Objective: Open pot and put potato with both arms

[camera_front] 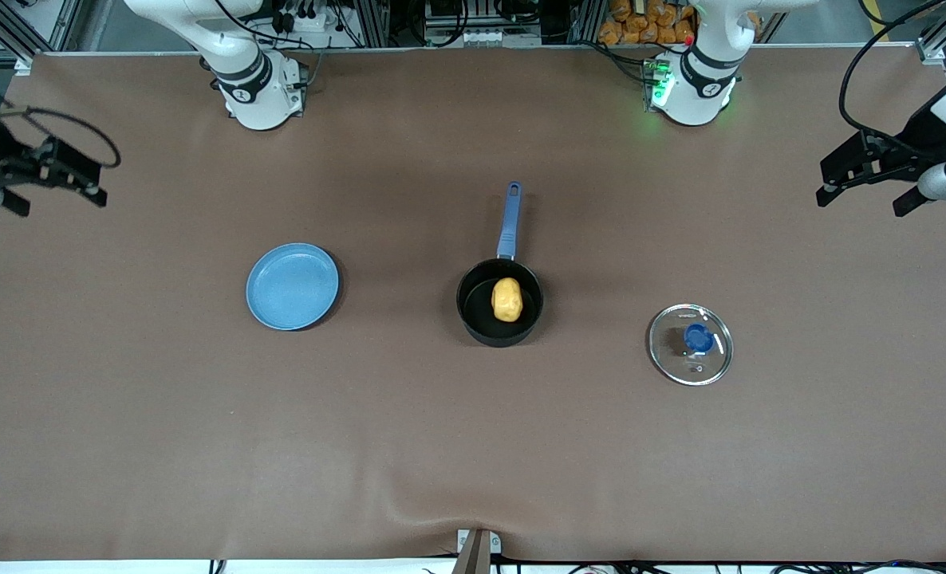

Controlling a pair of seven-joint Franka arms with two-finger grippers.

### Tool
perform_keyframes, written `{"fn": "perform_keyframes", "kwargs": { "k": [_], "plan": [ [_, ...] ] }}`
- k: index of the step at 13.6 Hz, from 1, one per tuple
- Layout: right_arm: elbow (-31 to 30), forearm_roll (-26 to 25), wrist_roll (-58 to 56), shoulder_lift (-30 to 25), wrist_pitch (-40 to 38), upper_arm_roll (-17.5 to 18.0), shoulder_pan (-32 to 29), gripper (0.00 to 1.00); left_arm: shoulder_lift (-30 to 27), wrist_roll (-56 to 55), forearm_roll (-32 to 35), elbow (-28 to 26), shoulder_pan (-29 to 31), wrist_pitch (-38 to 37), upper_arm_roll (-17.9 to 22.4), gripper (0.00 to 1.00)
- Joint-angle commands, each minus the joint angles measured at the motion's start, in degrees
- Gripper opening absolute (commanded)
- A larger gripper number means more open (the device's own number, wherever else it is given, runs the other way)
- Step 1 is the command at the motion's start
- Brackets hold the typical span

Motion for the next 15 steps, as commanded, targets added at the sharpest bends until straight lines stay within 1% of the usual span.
{"fn": "perform_keyframes", "kwargs": {
  "k": [1, 2, 4, 6, 15],
  "plan": [
    [-6.55, -1.97, -0.72, -4.46, 2.47, 1.30, 0.22, 1.00, -1.24, 0.54, -0.50, -0.68, 0.47, -0.16, -0.32, 1.00],
    [-5.94, -2.59, -0.81, -4.03, 2.56, 1.40, 0.30, 1.00, -1.24, 0.89, -0.32, -0.68, 0.47, -0.16, -0.23, 1.00],
    [-1.56, -3.12, -1.86, -2.02, 2.30, 1.49, 0.30, 1.00, -1.15, 1.33, 0.20, -0.59, 1.00, -0.25, -0.06, 1.00],
    [0.74, -2.86, -2.13, -0.51, 0.19, 1.40, -0.40, 1.00, -0.89, 1.24, 0.55, -0.50, 1.00, -0.16, -0.23, 1.00],
    [0.57, -2.24, -1.78, -0.42, -0.43, 1.22, -0.40, 1.00, -0.10, 1.16, 1.70, -0.59, 1.00, -0.16, -0.06, 1.00]
  ]
}}
